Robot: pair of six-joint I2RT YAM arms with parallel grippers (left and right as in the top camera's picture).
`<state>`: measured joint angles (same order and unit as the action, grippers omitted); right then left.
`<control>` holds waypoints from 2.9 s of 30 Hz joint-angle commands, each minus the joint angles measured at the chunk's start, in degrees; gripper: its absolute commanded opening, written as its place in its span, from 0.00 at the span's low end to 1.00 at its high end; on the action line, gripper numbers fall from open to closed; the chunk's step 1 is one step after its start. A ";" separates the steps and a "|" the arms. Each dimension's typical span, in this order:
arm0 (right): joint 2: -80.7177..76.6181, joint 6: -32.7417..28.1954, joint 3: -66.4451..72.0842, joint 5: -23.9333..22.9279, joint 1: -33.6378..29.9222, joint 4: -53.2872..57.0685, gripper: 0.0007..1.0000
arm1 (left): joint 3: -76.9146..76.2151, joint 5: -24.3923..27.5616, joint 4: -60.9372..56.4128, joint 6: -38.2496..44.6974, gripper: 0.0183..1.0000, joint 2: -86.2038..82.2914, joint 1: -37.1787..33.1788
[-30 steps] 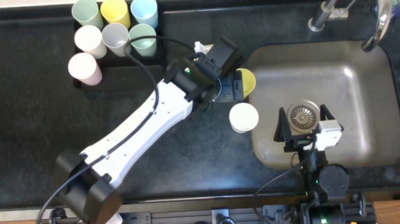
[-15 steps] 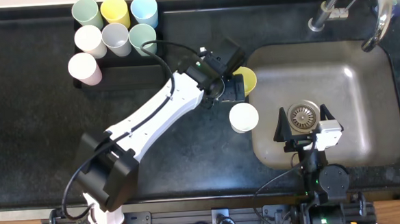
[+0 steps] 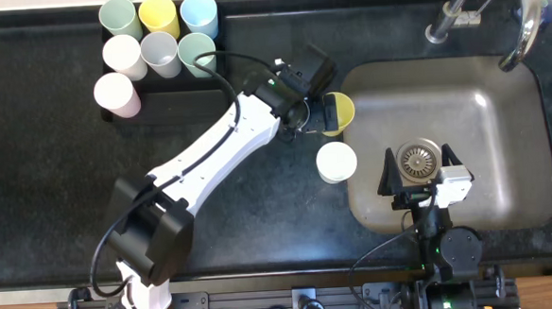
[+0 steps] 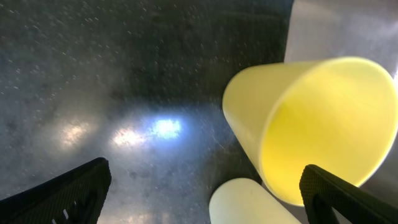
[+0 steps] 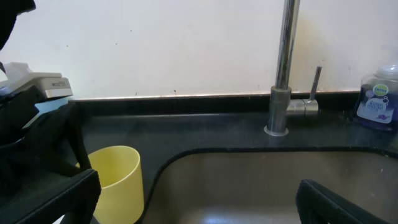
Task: Store Cups
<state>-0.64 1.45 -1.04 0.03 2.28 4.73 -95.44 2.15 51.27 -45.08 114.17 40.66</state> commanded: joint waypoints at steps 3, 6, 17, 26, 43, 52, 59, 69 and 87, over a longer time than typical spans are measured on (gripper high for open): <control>0.44 -0.17 0.76 0.39 -0.07 -0.33 1.00 | -1.44 -0.44 -0.26 -1.51 1.00 1.14 -1.97; 0.44 -0.17 0.76 0.39 -0.07 -0.33 1.00 | -1.44 -0.24 -0.28 -1.62 1.00 1.79 -2.05; 0.44 -0.17 0.79 0.39 -0.07 -0.33 1.00 | -1.44 0.61 -1.57 -1.75 0.71 3.21 -2.10; 0.44 -0.17 0.76 0.39 -0.07 -0.33 1.00 | -1.44 -0.90 -5.51 -1.75 0.04 3.19 -3.08; 0.44 -0.17 0.76 0.39 -0.07 -0.33 1.00 | -2.95 -1.22 1.79 -1.70 0.02 -11.76 -11.34; 0.44 -0.17 0.79 0.39 -0.07 -0.33 1.00 | -2.84 -5.70 16.96 -1.70 0.02 -18.18 -33.46; 0.44 -0.17 0.79 0.39 -0.07 -0.33 1.00 | -2.78 -6.82 16.94 -1.70 0.02 -13.07 -38.58; 0.44 -0.17 0.76 0.39 -0.07 -0.33 1.00 | -2.78 -8.94 16.81 -1.70 0.02 -8.72 -38.60; 0.44 -0.17 0.76 0.39 -0.07 -0.33 1.00 | 1.46 -9.60 11.21 -1.97 0.02 -5.57 -38.84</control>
<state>-0.64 1.45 -1.04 0.03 2.28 4.67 -95.79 -6.72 63.51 -46.59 108.03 1.87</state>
